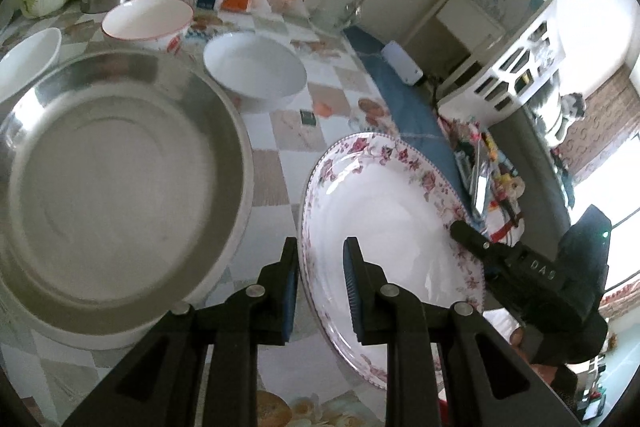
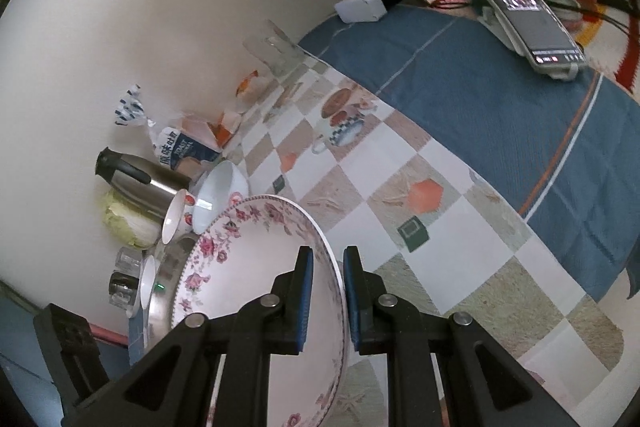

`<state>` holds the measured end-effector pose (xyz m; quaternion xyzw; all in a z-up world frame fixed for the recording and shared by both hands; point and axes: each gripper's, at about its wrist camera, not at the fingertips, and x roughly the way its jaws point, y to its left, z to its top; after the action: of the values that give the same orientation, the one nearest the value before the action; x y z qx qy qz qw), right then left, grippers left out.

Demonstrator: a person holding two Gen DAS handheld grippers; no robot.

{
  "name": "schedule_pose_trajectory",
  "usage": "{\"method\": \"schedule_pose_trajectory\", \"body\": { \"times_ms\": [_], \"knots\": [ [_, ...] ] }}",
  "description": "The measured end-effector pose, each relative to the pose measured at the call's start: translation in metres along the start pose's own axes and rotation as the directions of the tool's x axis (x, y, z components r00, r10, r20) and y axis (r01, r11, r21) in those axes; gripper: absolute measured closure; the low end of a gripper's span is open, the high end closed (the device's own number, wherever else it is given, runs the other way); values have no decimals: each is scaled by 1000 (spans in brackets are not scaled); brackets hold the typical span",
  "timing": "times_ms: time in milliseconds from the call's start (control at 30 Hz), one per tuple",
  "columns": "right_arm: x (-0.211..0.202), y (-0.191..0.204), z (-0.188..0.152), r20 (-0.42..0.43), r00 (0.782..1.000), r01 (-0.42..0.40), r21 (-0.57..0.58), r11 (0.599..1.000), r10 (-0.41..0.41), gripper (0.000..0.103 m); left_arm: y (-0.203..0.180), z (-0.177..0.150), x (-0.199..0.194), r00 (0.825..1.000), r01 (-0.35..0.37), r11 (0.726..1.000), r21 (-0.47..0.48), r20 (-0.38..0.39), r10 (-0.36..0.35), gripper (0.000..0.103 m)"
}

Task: Organize plates and bowls
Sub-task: 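Carry the rose-patterned plate with both tools and lower it into the steel basin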

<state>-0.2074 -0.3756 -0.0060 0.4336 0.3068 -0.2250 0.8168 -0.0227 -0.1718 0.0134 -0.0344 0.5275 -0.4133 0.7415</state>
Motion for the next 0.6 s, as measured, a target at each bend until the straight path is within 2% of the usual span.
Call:
{"method": "schedule_pose_trajectory", "body": {
  "times_ms": [400, 600],
  "knots": [
    [-1, 63, 8, 7, 999, -36, -111, 993, 37, 86, 40, 21, -35, 994, 66, 992, -107, 90, -56, 81],
    [9, 99, 8, -8, 998, -64, -157, 985, 64, 86, 68, 28, -57, 987, 76, 984, -162, 150, -51, 81]
  ]
}}
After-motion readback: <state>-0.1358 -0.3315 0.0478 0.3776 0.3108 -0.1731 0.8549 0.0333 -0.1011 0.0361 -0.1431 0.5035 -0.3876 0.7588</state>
